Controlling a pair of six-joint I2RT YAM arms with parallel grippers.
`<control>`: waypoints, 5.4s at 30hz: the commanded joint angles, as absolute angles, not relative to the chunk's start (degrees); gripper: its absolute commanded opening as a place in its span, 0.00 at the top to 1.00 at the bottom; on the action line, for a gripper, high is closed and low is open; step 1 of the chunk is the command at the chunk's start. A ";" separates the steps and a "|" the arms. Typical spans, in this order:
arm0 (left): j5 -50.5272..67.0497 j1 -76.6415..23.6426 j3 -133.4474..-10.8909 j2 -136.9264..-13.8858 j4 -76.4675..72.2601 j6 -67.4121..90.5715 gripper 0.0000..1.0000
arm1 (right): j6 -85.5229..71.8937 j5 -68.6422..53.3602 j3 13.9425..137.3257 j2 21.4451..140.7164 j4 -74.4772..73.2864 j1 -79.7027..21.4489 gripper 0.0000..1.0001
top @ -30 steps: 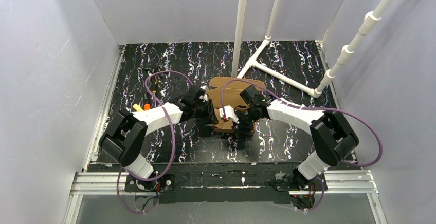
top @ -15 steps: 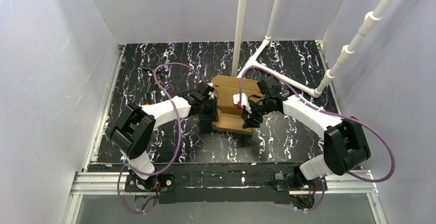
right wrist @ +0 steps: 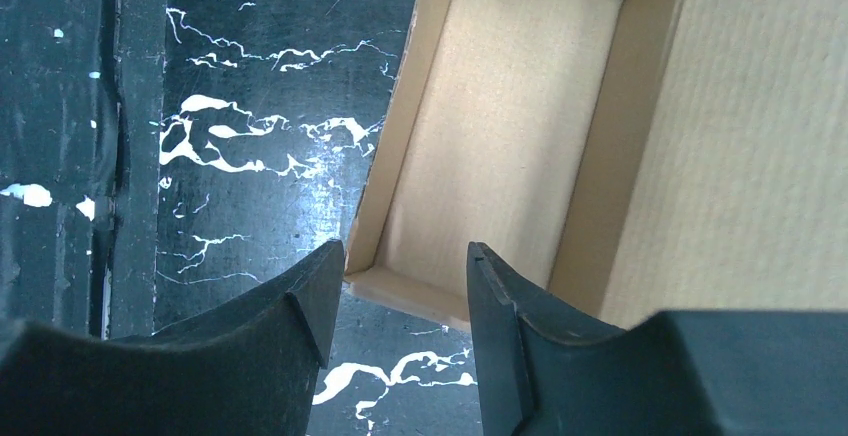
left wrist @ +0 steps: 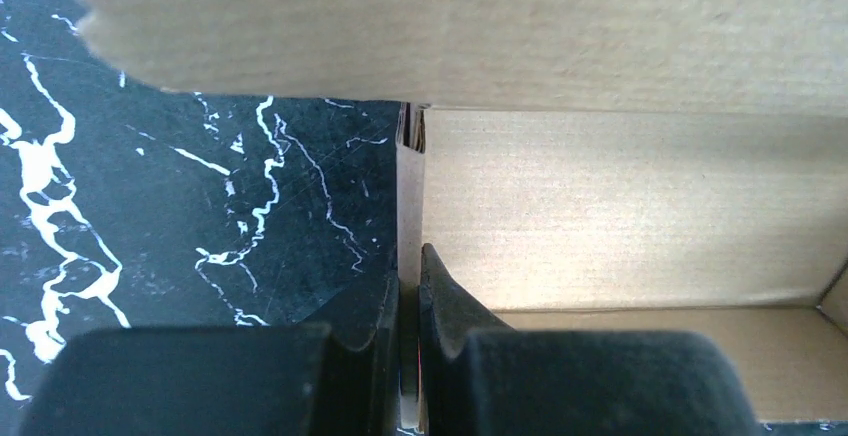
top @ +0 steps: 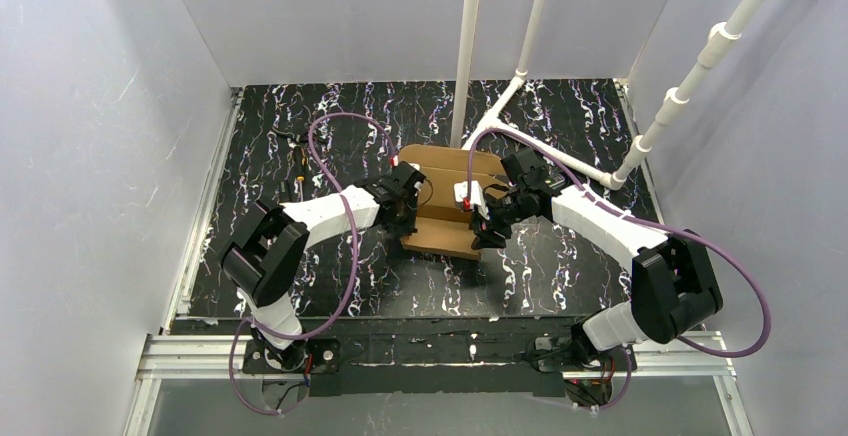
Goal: Fold the paper box
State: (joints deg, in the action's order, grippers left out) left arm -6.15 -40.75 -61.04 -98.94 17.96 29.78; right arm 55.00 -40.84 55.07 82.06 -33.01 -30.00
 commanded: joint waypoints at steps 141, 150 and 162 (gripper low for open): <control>22.40 -22.06 -36.53 -85.63 -17.33 42.28 0.71 | 42.27 -23.35 69.93 101.24 -24.92 -49.27 0.69; 13.69 -20.83 -42.53 -71.71 2.72 32.07 0.30 | 53.65 -40.81 68.55 90.33 -37.49 -42.62 0.50; 9.18 1.50 -56.67 -77.07 16.66 18.74 0.16 | 47.38 -49.03 59.78 81.74 -28.55 -32.32 0.36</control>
State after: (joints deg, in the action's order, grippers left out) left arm 11.97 -3.27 -50.74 -71.50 10.02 26.26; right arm 50.65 -46.85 60.86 83.70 -33.34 -32.69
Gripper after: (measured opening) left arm 0.843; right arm 0.639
